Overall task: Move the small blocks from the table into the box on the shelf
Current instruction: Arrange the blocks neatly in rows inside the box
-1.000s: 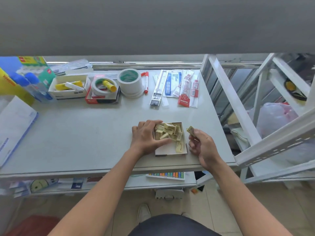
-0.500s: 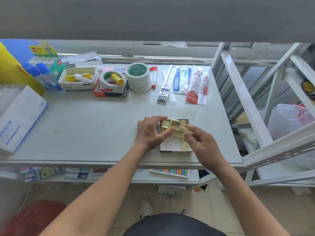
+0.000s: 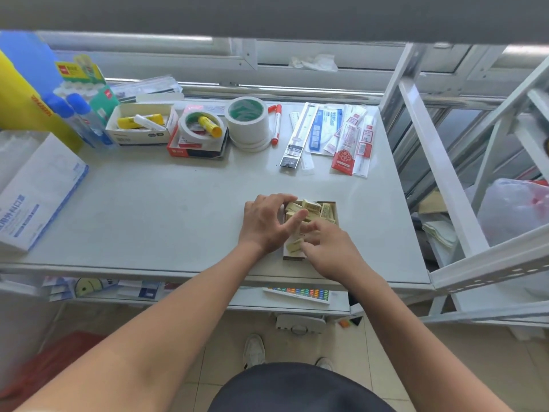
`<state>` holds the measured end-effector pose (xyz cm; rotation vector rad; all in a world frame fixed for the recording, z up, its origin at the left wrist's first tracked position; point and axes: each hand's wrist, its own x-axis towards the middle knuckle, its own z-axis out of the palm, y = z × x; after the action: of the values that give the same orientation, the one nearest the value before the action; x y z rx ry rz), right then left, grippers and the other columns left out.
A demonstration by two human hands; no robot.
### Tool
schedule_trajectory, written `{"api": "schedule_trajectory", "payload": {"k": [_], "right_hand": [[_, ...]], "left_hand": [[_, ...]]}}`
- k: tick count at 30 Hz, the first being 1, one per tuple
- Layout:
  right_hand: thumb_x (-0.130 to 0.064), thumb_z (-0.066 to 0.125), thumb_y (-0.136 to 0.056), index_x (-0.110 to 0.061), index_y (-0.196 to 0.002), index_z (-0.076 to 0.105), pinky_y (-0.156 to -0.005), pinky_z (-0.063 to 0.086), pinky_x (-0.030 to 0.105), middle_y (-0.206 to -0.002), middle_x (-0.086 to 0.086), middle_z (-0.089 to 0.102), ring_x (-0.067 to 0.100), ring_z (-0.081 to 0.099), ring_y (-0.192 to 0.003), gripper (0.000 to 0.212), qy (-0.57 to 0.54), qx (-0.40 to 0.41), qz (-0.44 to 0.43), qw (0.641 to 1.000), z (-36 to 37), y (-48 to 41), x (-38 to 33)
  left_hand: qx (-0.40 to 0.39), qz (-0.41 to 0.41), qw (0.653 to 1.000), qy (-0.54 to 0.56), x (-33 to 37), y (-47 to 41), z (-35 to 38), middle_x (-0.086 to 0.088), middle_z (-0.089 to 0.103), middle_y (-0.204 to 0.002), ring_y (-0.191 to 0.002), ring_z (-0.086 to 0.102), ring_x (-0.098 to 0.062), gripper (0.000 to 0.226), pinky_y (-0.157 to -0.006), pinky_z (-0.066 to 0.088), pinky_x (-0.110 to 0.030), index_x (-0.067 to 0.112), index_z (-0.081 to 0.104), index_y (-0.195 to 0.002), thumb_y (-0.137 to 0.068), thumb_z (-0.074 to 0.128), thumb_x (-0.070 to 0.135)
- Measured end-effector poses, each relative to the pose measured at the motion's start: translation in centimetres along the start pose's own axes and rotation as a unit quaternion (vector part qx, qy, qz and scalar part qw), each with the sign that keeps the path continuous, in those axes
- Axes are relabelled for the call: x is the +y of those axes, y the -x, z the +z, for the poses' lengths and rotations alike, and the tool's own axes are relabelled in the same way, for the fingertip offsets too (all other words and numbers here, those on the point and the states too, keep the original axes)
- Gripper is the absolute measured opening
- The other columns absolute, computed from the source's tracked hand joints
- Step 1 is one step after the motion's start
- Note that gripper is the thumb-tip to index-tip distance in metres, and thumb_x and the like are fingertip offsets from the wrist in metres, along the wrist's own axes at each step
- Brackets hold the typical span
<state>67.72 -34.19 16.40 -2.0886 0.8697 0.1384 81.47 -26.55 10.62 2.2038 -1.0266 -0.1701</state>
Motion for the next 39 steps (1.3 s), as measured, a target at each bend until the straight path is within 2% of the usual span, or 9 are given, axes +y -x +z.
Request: {"api": "schedule_trajectory", "payload": {"k": [7, 10, 12, 15, 20, 25, 29, 33, 39], "right_hand": [[-0.035, 0.059, -0.09, -0.028, -0.1, 0.073, -0.084, 0.051, 0.033, -0.105, -0.003, 0.069, 0.02, 0.063, -0.1, 0.018, 0.148, -0.014, 0.006, 0.989, -0.6, -0.3, -1.1], [-0.036, 0.062, -0.088, -0.025, -0.088, 0.076, -0.072, 0.047, 0.029, -0.082, -0.009, 0.067, 0.014, 0.061, -0.084, 0.018, 0.092, 0.059, 0.0, 0.994, -3.2, 0.1, -0.2], [-0.04, 0.065, -0.085, -0.027, -0.085, 0.076, -0.067, 0.045, 0.028, -0.075, -0.013, 0.061, 0.012, 0.059, -0.079, 0.017, 0.121, 0.065, 0.02, 0.99, -4.8, 0.4, 0.8], [-0.047, 0.067, -0.081, -0.028, -0.084, 0.075, -0.068, 0.048, 0.03, -0.083, -0.011, 0.064, 0.013, 0.062, -0.084, 0.021, 0.164, 0.043, 0.063, 0.984, -4.3, 0.9, 1.4], [-0.058, 0.068, -0.076, -0.025, -0.09, 0.069, -0.064, 0.042, 0.029, -0.089, -0.003, 0.07, 0.021, 0.065, -0.087, 0.036, 0.226, 0.143, 0.091, 0.959, -1.9, 0.9, 0.3], [-0.048, 0.068, -0.081, -0.023, -0.085, 0.07, -0.064, 0.043, 0.028, -0.088, -0.001, 0.069, 0.023, 0.065, -0.085, 0.025, 0.227, 0.167, 0.056, 0.958, -0.9, 1.1, 0.1], [-0.037, 0.061, -0.089, -0.022, -0.079, 0.07, -0.06, 0.04, 0.027, -0.083, -0.001, 0.067, 0.022, 0.064, -0.08, 0.02, 0.231, 0.182, 0.021, 0.955, -0.1, 1.3, 0.5], [-0.034, 0.063, -0.086, -0.025, -0.087, 0.073, -0.065, 0.041, 0.028, -0.091, -0.001, 0.07, 0.024, 0.063, -0.092, 0.014, 0.212, 0.194, 0.028, 0.957, -0.2, 0.8, 0.5], [-0.029, 0.07, -0.078, -0.024, -0.083, 0.073, -0.065, 0.039, 0.027, -0.087, -0.002, 0.07, 0.023, 0.064, -0.088, 0.008, 0.172, 0.193, 0.03, 0.965, -0.5, 0.9, 0.8]], "left_hand": [[0.003, 0.005, 1.0, -0.001, -0.2, 0.1, 0.1, 0.012, 0.068, -0.106, -0.102, 0.054, -0.015, 0.056, -0.087, 0.033, -0.036, 0.033, 0.063, -0.111, -0.078, 0.041, 0.072], [0.0, 0.016, 1.0, -0.004, -0.3, 0.0, 0.1, 0.012, 0.067, -0.106, -0.102, 0.054, -0.014, 0.057, -0.086, 0.034, -0.035, 0.033, 0.062, -0.112, -0.078, 0.04, 0.073], [0.003, 0.014, 1.0, -0.003, -0.2, -0.1, 0.1, 0.013, 0.067, -0.106, -0.102, 0.054, -0.014, 0.057, -0.087, 0.035, -0.036, 0.033, 0.062, -0.111, -0.078, 0.04, 0.074], [0.006, 0.011, 1.0, -0.003, -0.2, 0.0, 0.1, 0.013, 0.067, -0.106, -0.102, 0.054, -0.014, 0.057, -0.089, 0.034, -0.037, 0.033, 0.062, -0.11, -0.078, 0.039, 0.074], [0.008, 0.012, 1.0, 0.007, 0.0, 0.1, -0.1, 0.01, 0.066, -0.108, -0.102, 0.055, -0.015, 0.062, -0.09, 0.036, -0.038, 0.03, 0.06, -0.115, -0.078, 0.039, 0.074], [0.024, 0.064, 0.997, 0.037, 0.2, 0.9, -0.5, -0.003, 0.044, -0.13, -0.115, 0.047, -0.02, 0.075, -0.093, 0.032, -0.036, 0.019, 0.04, -0.134, -0.078, 0.044, 0.069], [0.078, 0.151, 0.985, -0.028, -0.1, 4.0, -0.5, -0.004, 0.032, -0.127, -0.118, 0.037, -0.024, 0.073, -0.089, 0.03, -0.035, 0.022, 0.039, -0.116, -0.069, 0.052, 0.075], [0.087, 0.169, 0.965, -0.179, -1.0, 6.5, 0.4, -0.003, 0.033, -0.128, -0.12, 0.032, -0.026, 0.055, -0.09, 0.03, -0.039, 0.031, 0.062, -0.1, -0.066, 0.064, 0.074], [0.045, 0.146, 0.974, -0.165, -1.1, 6.5, 0.4, -0.003, 0.032, -0.131, -0.124, 0.028, -0.028, 0.049, -0.095, 0.028, -0.04, 0.03, 0.067, -0.09, -0.073, 0.055, 0.075]]}}
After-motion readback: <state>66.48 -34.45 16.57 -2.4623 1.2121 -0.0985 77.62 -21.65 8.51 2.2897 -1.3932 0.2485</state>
